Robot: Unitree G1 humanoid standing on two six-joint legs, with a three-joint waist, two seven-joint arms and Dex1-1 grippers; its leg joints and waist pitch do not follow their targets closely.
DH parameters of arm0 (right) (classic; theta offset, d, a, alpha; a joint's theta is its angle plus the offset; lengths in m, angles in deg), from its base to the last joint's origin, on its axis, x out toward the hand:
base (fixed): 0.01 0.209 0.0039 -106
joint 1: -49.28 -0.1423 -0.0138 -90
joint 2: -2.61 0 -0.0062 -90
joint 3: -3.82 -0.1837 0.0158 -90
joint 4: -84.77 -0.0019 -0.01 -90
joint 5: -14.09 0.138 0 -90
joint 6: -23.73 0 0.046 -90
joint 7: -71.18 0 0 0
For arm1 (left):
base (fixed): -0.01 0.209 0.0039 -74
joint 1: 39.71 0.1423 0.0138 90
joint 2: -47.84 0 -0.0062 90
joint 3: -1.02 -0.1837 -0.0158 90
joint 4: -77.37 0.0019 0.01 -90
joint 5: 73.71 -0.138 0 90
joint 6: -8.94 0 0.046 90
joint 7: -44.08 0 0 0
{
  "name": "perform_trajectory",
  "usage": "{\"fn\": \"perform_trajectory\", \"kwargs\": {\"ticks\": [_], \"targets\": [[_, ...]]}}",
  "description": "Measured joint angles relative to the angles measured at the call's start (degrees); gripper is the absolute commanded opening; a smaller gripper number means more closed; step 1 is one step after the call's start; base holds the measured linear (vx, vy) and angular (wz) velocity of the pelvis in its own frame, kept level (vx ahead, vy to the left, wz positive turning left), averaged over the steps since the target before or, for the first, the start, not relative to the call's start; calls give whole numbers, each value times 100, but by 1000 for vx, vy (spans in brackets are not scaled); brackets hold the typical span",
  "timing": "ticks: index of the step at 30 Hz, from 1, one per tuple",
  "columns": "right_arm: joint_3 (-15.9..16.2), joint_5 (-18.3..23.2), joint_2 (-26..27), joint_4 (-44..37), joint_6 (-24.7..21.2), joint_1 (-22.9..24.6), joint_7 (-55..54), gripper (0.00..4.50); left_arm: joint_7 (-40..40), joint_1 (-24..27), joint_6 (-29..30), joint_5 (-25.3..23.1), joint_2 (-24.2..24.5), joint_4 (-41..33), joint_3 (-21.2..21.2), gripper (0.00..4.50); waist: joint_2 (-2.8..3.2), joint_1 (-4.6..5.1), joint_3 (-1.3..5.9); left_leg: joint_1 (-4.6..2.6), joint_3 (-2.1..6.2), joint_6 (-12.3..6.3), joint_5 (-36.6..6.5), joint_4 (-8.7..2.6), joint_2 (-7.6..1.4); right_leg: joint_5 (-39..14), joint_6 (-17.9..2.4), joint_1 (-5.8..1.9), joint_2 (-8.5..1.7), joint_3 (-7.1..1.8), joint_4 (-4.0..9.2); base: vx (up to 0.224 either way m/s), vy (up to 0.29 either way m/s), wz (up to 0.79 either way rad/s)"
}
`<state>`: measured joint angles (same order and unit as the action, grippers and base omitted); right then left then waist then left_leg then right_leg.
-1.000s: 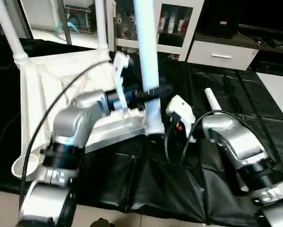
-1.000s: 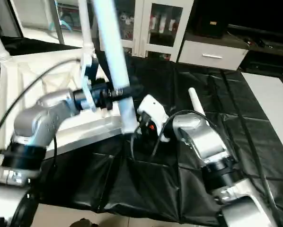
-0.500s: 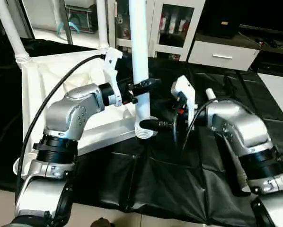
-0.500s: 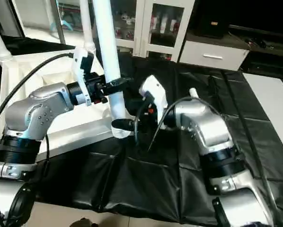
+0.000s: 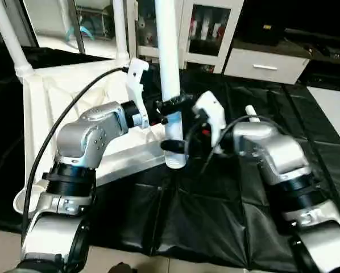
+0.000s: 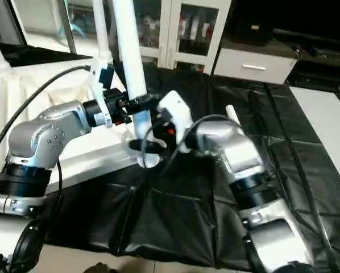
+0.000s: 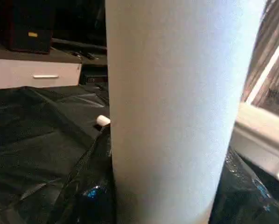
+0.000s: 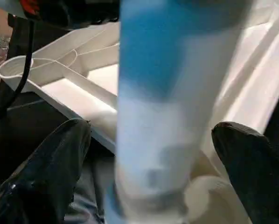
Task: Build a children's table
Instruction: Insert table leg to table base
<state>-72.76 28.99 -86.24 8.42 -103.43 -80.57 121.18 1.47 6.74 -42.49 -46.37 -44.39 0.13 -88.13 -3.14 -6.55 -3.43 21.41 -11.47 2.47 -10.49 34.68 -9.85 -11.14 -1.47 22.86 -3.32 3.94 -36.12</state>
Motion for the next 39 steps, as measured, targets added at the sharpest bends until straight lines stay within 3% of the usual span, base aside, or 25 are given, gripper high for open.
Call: {"fn": "perform_trajectory", "kwargs": {"ticks": [20,21,30,32,34,37,39], "targets": [[51,13,81,3,-93,29,-79,271,-285,-78,-18,-18,190,-124,-178,186,0,-9,0,-1,0,4,2,0,0,0,0,-1,0,0,0,0,0,0],[51,13,81,5,-93,29,-77,247,-287,-78,-19,-18,193,-124,-181,186,0,-11,0,-1,1,4,2,0,0,0,0,-1,0,0,0,0,0,0],[60,13,57,5,-90,30,-71,192,-406,-76,-18,-17,249,-136,-252,186,0,-6,0,-1,0,4,2,-1,0,0,0,-1,0,0,0,0,0,0],[61,13,59,5,-72,30,-70,192,-407,-70,-18,-17,256,-160,-259,186,0,-9,0,-1,1,4,2,-1,0,0,0,-1,0,0,0,0,0,0],[62,10,59,5,-24,30,-70,261,-407,-68,-19,-18,263,-192,-264,186,0,-10,0,-1,1,4,2,-1,0,0,0,-1,0,0,0,0,0,0],[85,10,67,5,30,30,-26,269,-460,-49,-17,-23,321,-295,-314,186,0,-4,0,-1,1,4,2,-2,0,0,0,0,0,0,0,0,0,0],[99,0,69,5,60,30,-17,299,-474,-30,-17,-23,341,-328,-317,186,0,-4,0,-1,1,4,2,-2,0,0,0,-1,0,0,0,0,0,0]]}}
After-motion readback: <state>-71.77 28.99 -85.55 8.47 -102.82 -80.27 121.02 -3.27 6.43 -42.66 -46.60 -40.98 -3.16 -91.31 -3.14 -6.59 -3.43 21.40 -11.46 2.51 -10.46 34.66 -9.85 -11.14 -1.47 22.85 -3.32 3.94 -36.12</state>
